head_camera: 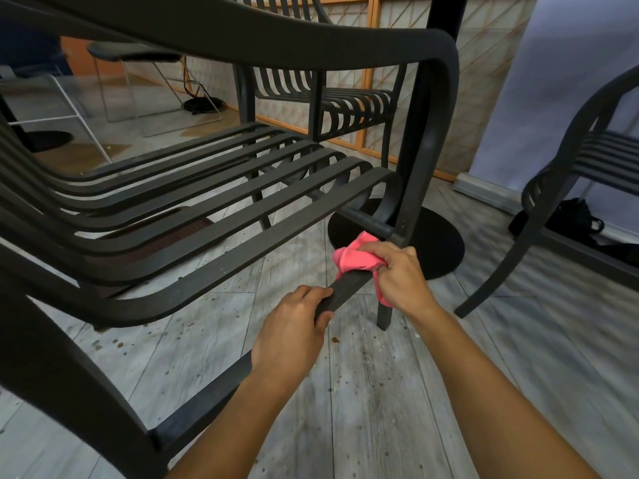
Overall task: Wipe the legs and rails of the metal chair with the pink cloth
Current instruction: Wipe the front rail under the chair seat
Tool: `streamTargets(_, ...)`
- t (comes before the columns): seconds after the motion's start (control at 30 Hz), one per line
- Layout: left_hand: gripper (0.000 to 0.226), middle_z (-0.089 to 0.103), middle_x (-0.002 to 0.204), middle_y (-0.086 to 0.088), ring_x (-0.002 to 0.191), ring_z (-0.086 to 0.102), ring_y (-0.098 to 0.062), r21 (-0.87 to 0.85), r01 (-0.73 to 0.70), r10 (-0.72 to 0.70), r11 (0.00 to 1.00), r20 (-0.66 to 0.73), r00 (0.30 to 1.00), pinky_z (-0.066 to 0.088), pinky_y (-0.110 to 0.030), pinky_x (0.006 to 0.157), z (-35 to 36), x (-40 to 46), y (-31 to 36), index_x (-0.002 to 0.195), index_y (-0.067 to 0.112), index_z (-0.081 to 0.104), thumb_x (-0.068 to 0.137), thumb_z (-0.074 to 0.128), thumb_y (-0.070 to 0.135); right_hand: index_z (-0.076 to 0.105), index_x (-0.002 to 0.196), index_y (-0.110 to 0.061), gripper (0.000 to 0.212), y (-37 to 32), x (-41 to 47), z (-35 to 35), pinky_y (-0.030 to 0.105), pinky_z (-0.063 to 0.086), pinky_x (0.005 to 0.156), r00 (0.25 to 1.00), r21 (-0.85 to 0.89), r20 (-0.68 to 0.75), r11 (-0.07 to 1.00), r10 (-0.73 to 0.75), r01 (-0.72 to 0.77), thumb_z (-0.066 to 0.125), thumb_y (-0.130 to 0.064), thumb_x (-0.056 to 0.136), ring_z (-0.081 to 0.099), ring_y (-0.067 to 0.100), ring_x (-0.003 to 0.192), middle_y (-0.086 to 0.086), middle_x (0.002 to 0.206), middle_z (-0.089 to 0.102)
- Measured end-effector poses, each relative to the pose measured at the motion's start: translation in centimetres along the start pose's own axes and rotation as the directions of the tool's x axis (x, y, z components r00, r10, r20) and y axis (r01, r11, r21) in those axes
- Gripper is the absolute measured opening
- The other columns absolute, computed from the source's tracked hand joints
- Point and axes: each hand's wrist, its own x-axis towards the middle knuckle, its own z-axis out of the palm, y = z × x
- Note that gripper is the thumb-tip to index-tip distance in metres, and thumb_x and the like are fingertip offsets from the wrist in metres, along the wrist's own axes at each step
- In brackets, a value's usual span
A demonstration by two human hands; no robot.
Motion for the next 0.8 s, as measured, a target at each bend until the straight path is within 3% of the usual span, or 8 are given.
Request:
streamTargets(0.17,0.038,0.056,0.123,0.012,0.105,0.055,-0.007,-0.001,-0.003,0.003,1.000,0.000,1.000,0.047,-0.023,0.086,0.0,0.0,0.0,0.131,0.029,0.050,0.093,0.054,0.030,0.061,0.119,-0.015,0.044,0.4,-0.9,0.4,-0.004,0.024,0.073,0.998,0.028,-0.058,0.999,-0.018,0.019,0.044,0.009,0.086,0.030,0.011,0.098,-0.001,0.127,0.054)
streamTargets(0.53,0.039,0.058,0.122,0.009,0.104,0.057,-0.009,0.006,-0.006,0.005,1.000,0.004,1.000,0.048,-0.024,0.086,-0.1,0.0,0.0,0.131,0.027,0.049,0.092,0.056,0.031,0.070,0.100,-0.019,0.042,1.1,-3.4,-1.1,0.011,0.032,0.066,0.998,0.105,-0.042,0.993,0.051,-0.046,0.047,0.011,0.083,0.040,0.006,0.081,-0.024,0.086,0.053)
streamTargets(0.7,0.045,0.050,0.127,0.012,0.113,0.052,-0.008,-0.081,0.006,-0.007,0.997,-0.012,1.000,0.044,-0.020,0.091,-0.2,0.2,0.2,0.129,0.034,0.046,0.087,0.062,0.037,0.069,0.091,-0.024,0.042,1.3,-5.3,-2.1,0.015,0.034,0.068,0.996,0.205,-0.028,0.976,0.084,-0.077,0.052,0.012,0.081,0.043,0.005,0.084,-0.023,0.085,0.056)
streamTargets(0.8,0.054,0.041,0.137,0.013,0.125,0.039,-0.007,-0.044,-0.125,0.125,0.991,-0.004,0.992,0.032,-0.020,0.101,-0.3,0.0,0.9,0.134,0.036,0.042,0.084,0.063,0.038,0.065,0.086,-0.031,0.048,0.6,-6.2,-2.9,0.015,0.036,0.071,0.997,0.277,-0.012,0.958,0.077,-0.070,0.051,0.014,0.080,0.044,0.005,0.088,-0.020,0.089,0.056)
